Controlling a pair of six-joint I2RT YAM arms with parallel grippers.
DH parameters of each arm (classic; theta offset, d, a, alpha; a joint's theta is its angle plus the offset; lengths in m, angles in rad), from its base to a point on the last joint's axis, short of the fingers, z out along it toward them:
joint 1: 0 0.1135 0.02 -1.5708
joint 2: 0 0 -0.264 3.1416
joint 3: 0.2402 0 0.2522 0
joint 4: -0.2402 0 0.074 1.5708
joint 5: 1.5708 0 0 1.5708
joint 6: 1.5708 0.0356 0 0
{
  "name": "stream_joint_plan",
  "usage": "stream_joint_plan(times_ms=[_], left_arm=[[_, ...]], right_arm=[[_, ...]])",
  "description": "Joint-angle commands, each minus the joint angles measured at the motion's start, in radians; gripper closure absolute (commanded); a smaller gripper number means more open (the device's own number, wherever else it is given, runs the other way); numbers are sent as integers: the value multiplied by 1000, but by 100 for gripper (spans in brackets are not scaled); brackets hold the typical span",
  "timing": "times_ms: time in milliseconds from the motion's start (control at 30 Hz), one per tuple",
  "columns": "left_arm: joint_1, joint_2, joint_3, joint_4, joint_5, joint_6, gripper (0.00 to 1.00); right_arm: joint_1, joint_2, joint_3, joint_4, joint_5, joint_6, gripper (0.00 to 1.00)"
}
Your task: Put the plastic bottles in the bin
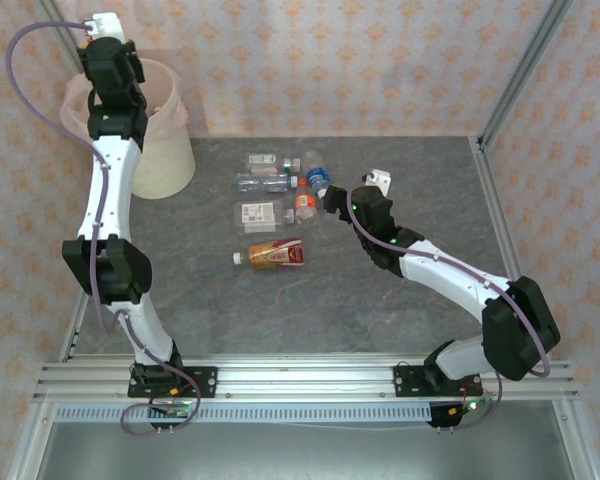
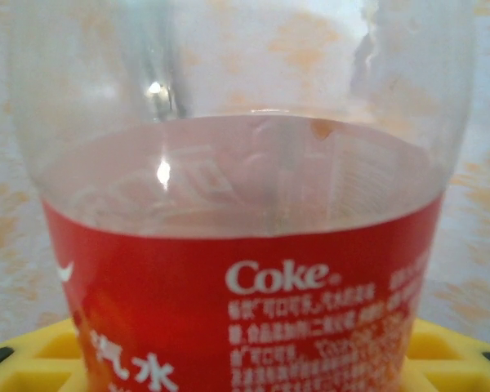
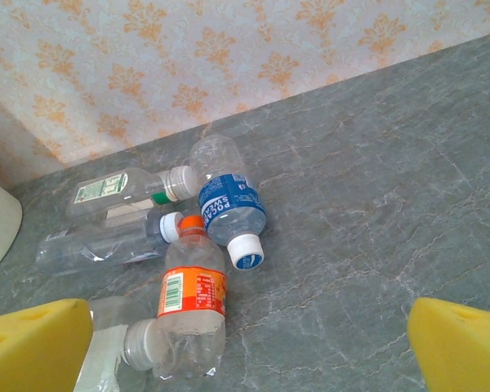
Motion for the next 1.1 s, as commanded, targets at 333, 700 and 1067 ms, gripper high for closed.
stream_joint_plan(times_ms=[333, 700, 1067], left_arm=[[85, 248, 183, 100, -316, -3, 32], [112, 259, 421, -452, -131, -253, 8], [115, 314, 456, -571, -38, -356, 0]], right_arm=[[-7, -42, 2, -21, 30, 4, 1], [-6, -50, 9, -31, 23, 2, 1], [-6, -79, 0, -56, 22, 14, 1]])
